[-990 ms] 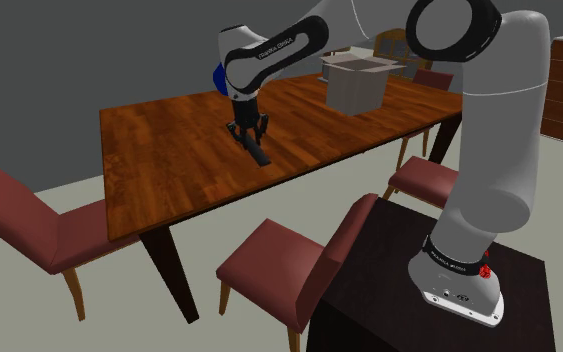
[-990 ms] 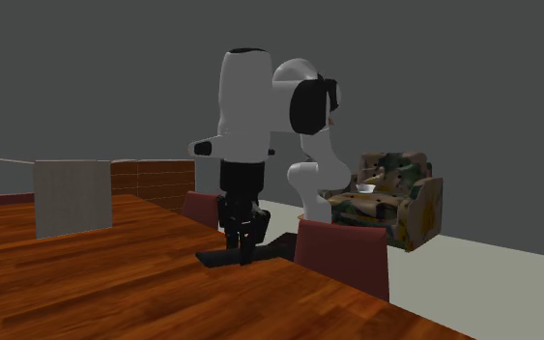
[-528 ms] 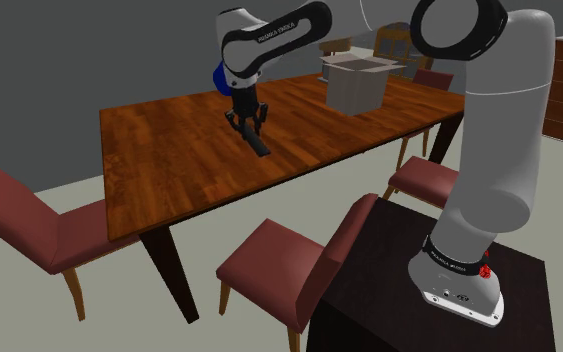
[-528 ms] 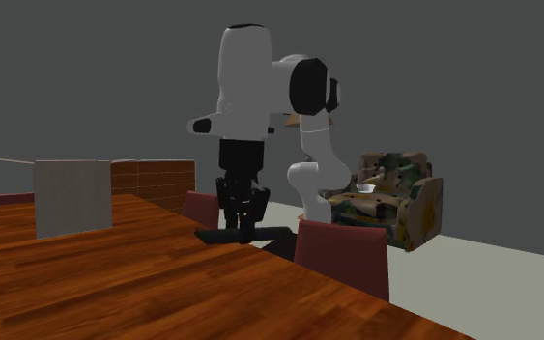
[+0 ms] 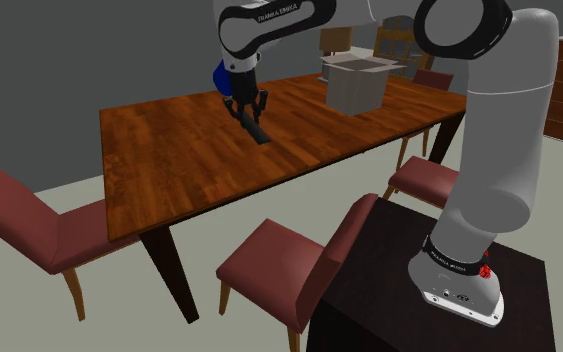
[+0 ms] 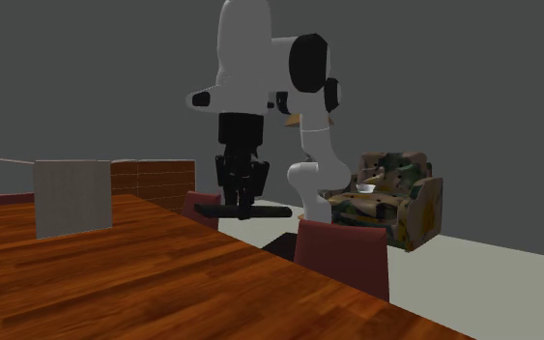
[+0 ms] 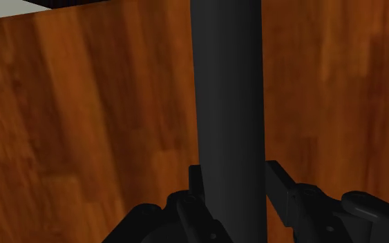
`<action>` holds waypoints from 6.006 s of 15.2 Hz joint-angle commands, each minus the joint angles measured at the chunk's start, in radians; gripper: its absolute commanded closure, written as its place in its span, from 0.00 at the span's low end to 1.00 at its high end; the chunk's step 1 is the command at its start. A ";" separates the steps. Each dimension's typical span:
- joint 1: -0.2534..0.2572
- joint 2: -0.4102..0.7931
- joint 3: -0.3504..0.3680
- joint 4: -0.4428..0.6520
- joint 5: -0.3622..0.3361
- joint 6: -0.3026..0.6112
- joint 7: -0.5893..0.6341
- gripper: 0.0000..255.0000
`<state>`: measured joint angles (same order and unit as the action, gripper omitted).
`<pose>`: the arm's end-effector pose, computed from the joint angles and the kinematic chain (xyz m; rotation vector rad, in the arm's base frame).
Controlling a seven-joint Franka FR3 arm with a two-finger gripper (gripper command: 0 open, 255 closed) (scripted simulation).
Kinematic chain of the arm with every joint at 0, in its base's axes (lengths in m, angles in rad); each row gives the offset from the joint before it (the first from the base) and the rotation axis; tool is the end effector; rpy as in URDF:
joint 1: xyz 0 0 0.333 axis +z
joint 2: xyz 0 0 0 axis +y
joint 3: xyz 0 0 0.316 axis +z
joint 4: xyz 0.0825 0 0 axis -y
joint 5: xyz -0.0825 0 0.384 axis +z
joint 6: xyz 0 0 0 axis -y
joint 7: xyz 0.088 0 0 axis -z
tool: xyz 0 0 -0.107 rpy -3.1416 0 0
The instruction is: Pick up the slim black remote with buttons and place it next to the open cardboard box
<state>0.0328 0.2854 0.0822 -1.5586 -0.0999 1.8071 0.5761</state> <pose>0.6414 0.0602 0.4794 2.9869 -0.6661 -0.0134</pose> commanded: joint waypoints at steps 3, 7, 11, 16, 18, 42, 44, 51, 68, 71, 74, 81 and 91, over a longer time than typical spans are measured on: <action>0.002 -0.006 0.001 0.047 0.001 -0.053 -0.002 1.00; 0.003 -0.004 0.002 0.103 0.002 -0.108 -0.006 1.00; 0.005 0.001 0.002 0.165 0.002 -0.164 -0.009 1.00; 0.008 0.016 0.002 0.254 0.001 -0.238 -0.014 1.00; 0.009 0.025 0.002 0.294 0.000 -0.269 -0.016 1.00; -0.148 -0.123 -0.075 0.263 0.018 -0.367 -0.255 1.00; -0.174 -0.149 -0.094 0.227 0.020 -0.354 -0.299 1.00; -0.266 -0.202 -0.165 0.155 0.025 -0.321 -0.459 1.00; -0.493 -0.105 -0.339 0.270 0.069 -0.313 -0.852 1.00; -0.489 -0.124 -0.337 0.202 0.064 -0.265 -0.847 1.00; -0.486 -0.140 -0.336 0.141 0.060 -0.218 -0.842 1.00; -0.482 -0.163 -0.334 0.016 0.054 -0.116 -0.832 1.00; -0.480 -0.172 -0.333 -0.131 0.050 0.021 -0.822 1.00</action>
<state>-0.4475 0.1133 -0.2512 -1.6759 -0.0497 1.8139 -0.2465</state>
